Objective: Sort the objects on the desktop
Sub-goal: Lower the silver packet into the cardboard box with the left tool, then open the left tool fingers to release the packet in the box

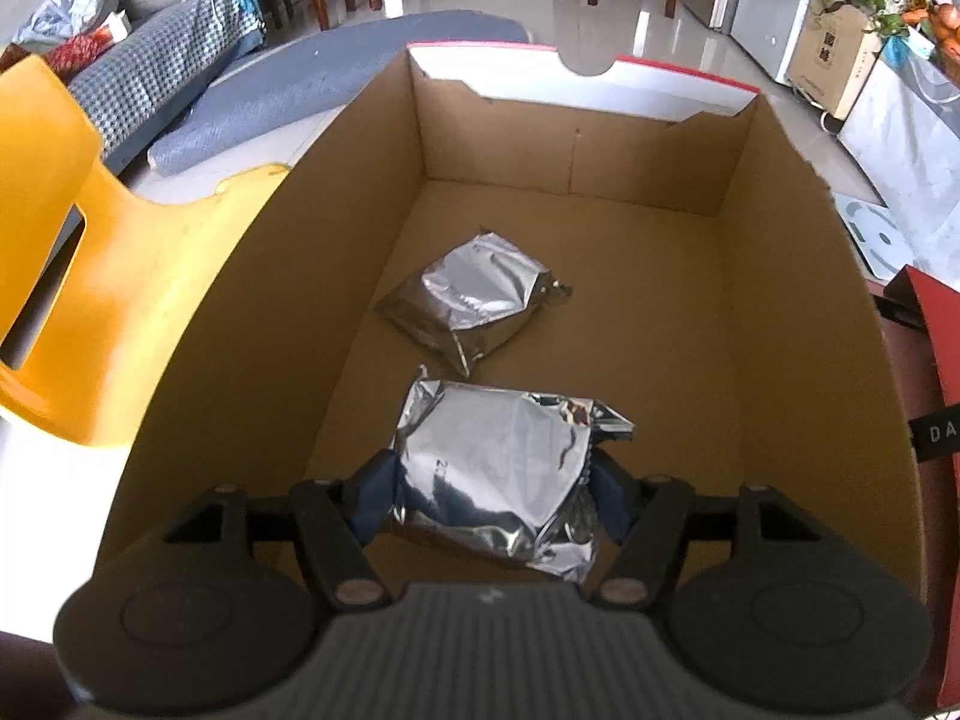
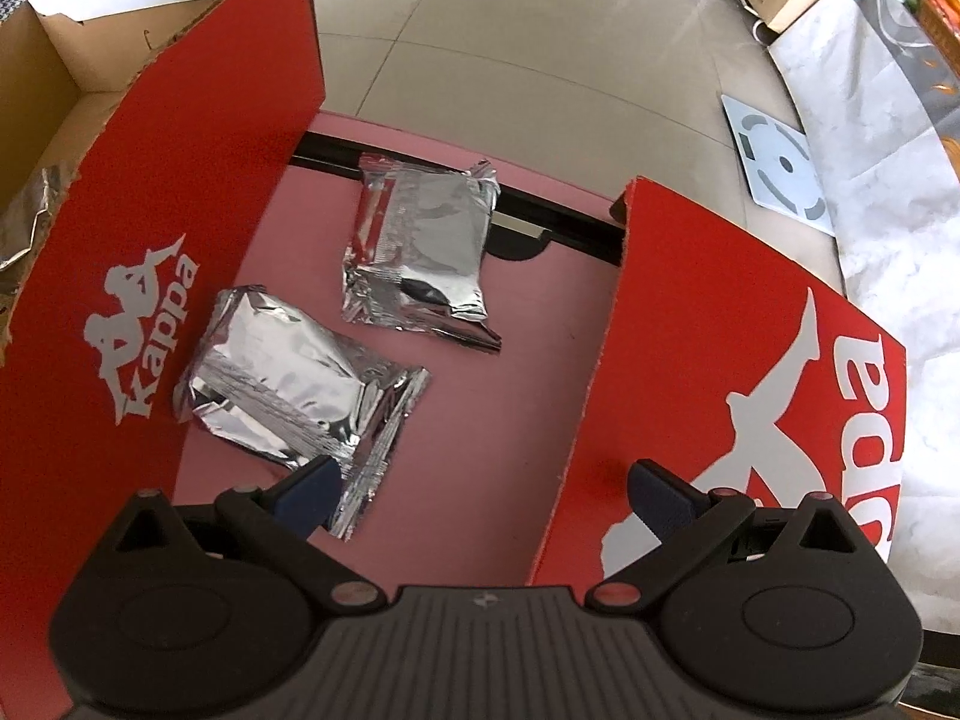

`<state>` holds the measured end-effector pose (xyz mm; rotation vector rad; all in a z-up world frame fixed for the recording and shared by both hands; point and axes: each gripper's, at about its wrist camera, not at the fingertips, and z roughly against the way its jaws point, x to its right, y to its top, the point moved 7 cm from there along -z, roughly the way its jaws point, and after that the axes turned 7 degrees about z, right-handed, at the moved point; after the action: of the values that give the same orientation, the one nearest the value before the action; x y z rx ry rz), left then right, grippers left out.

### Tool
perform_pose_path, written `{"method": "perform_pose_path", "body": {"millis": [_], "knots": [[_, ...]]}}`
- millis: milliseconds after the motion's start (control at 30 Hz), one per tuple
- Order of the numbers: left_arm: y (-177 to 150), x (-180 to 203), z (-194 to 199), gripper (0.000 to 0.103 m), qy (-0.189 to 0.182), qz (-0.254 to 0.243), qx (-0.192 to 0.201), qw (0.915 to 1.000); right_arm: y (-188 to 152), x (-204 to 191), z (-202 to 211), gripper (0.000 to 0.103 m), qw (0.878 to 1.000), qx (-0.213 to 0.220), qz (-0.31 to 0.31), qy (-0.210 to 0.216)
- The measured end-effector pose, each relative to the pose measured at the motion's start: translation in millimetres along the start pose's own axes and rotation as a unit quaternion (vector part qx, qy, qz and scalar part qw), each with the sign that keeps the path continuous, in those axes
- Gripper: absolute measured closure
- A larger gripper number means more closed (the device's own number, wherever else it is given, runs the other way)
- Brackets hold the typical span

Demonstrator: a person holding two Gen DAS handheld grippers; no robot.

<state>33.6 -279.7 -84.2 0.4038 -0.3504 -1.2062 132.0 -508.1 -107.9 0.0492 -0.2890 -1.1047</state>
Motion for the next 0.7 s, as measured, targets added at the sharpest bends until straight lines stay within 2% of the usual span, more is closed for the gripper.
{"method": "perform_pose_path", "body": {"millis": [333, 400, 467, 600, 700], "knots": [[1, -3, -3, 0.030, 0.014, -0.002, 0.003, 0.9999, 6, -9, 0, 0.002, 1.000, 0.002, 0.006, 0.003], [1, -2, -1, 0.016, 0.018, -0.004, 0.008, 0.9998, 7, -9, 0, 0.002, 1.000, 0.002, 0.006, 0.004], [3, -1, 2, 0.007, 0.023, -0.006, 0.019, 0.9995, 7, -9, 1, 0.002, 1.000, 0.003, 0.006, 0.004], [5, 1, 6, 0.000, 0.032, -0.013, 0.028, 0.9990, 8, -8, 2, 0.002, 1.000, 0.005, 0.004, 0.004], [5, 4, 11, 0.000, 0.026, -0.014, 0.032, 0.9990, 9, -7, 3, 0.002, 1.000, 0.007, 0.001, 0.005]]}}
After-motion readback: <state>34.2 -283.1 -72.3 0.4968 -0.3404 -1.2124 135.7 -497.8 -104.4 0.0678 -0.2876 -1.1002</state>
